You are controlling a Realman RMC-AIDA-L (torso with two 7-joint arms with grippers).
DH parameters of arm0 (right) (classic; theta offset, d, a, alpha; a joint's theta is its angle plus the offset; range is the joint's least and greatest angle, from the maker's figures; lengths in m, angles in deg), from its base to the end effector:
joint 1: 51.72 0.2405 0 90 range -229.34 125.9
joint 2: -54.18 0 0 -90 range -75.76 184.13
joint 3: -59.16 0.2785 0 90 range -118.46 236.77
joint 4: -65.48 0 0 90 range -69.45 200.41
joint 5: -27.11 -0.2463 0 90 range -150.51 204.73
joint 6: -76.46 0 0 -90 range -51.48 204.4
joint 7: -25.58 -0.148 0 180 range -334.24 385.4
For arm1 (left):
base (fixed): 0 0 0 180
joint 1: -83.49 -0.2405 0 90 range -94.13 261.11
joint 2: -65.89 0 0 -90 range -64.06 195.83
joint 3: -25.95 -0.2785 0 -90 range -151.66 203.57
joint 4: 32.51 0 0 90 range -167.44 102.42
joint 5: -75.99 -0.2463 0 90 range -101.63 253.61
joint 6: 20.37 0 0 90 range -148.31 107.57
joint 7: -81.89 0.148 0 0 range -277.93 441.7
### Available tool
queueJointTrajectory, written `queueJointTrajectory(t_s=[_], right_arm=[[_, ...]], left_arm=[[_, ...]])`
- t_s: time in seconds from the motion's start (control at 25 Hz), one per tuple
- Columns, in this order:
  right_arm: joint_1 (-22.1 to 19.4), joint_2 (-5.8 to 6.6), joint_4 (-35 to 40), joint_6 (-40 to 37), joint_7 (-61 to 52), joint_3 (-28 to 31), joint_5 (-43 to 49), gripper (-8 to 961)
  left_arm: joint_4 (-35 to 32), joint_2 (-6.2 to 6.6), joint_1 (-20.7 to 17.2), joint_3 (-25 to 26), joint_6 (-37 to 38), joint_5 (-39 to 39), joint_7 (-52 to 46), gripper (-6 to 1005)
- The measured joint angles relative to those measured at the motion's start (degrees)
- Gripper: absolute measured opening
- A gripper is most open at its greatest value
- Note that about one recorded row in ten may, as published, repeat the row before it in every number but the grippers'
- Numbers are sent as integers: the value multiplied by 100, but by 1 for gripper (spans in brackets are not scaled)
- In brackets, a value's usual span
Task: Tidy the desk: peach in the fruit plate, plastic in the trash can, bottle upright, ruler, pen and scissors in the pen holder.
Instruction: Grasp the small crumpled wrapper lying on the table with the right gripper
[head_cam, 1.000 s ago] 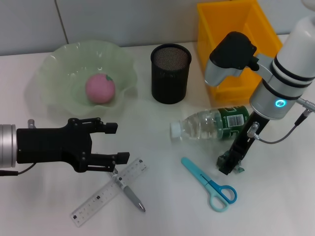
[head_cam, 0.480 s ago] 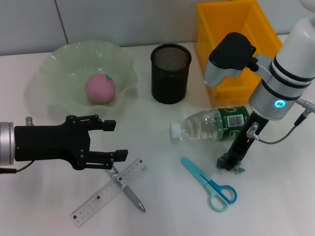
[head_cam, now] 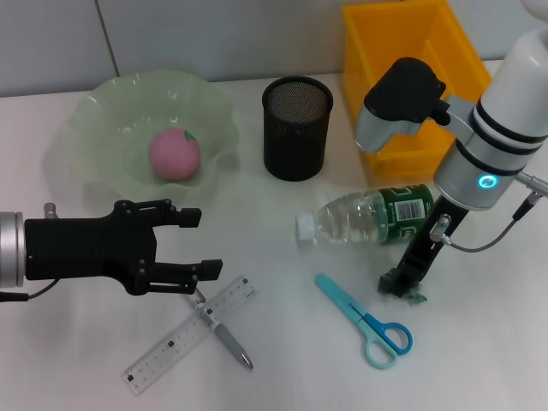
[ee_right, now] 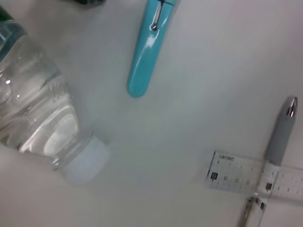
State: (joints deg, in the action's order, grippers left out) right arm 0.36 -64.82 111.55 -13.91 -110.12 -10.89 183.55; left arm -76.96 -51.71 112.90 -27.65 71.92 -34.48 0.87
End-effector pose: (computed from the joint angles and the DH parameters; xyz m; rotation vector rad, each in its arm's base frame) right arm 0.2084 0.4266 -0.0484 -2.7315 0.9592 -0.8387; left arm -0.2696 0.3678 -0.0145 -2.9280 -0.4201 -0.5995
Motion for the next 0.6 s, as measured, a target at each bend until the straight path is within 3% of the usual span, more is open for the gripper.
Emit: queueJointTrajectory(t_s=[0.28, 0.48, 0.6], right_arm=[[-14, 0, 42, -110, 0, 26, -5, 307], [-42, 0, 146, -209, 0, 29, -70, 86], [-63, 0, 191, -253, 17, 17, -74, 66]], left_arm=[[-38, -13, -23, 22, 27, 0, -2, 842], [-38, -16, -40, 65, 53, 0, 0, 842], [-47, -17, -48, 65, 53, -1, 2, 842]])
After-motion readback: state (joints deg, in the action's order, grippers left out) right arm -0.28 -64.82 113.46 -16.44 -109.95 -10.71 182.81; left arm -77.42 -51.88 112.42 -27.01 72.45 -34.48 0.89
